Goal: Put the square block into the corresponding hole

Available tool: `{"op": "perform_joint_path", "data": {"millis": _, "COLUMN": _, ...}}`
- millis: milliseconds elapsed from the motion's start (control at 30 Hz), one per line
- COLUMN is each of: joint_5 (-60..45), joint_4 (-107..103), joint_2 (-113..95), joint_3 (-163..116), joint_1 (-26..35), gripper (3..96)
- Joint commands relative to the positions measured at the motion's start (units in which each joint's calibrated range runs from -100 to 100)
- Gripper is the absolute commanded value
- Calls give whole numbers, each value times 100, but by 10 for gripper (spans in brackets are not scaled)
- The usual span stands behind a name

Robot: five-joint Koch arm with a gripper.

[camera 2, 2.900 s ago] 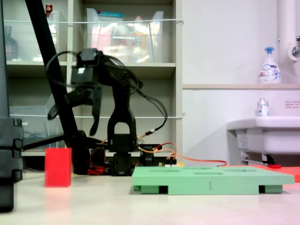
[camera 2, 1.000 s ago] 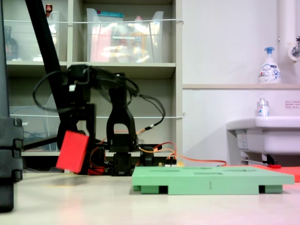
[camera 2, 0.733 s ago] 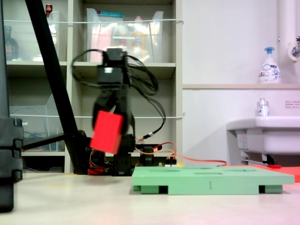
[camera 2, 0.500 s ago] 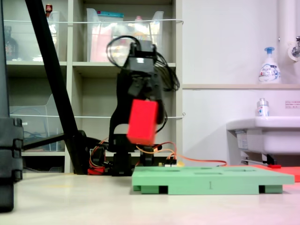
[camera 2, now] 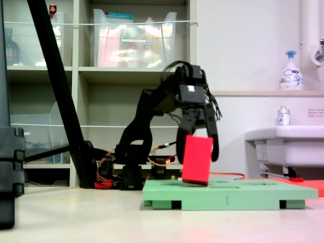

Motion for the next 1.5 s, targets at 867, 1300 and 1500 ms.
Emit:
{"op": "perform_joint_path", "data": {"millis": 867, "joint_5": 88, "joint_4": 1760, "joint_2": 781, "joint_3": 382, "joint_1": 283, "gripper": 273}}
{"op": "perform_joint_path", "data": {"millis": 1300, "joint_5": 98, "joint_4": 1298, "joint_2": 809, "joint_3": 382, "joint_1": 259, "gripper": 273}}
{"op": "perform_joint_path", "data": {"millis": 1500, "joint_5": 151, "joint_4": 845, "joint_2": 502, "joint_3": 382, "joint_1": 225, "gripper": 273}}
